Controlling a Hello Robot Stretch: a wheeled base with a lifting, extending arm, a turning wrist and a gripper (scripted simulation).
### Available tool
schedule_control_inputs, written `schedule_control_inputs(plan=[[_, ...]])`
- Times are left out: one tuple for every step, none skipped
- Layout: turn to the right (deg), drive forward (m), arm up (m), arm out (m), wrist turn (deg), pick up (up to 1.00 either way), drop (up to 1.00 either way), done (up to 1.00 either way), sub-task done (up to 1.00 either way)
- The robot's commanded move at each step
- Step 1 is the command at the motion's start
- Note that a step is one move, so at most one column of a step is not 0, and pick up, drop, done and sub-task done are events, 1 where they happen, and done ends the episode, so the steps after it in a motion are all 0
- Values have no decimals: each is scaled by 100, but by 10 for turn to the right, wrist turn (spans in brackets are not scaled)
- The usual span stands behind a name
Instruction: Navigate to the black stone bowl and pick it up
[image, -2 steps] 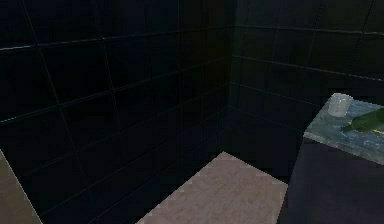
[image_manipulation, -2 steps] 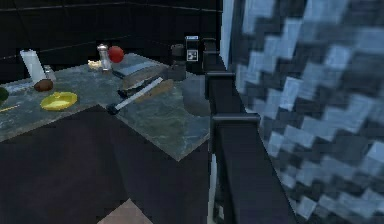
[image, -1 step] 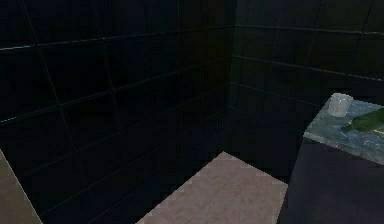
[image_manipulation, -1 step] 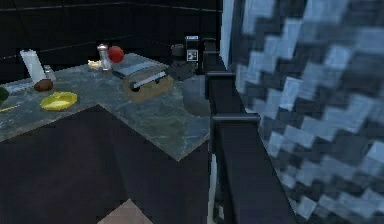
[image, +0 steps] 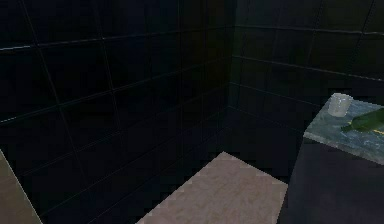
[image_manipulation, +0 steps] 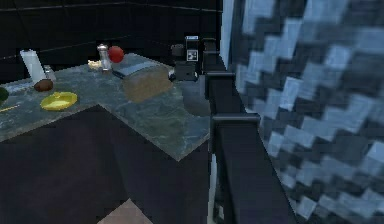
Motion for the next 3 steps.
schedule_control_inputs(plan=[[0, 0, 0, 0, 180, 0, 0, 0, 0], [0, 0, -6, 0, 0, 0, 0, 0, 0], [0, 0, 0, 0, 0, 100, 0, 0, 0]])
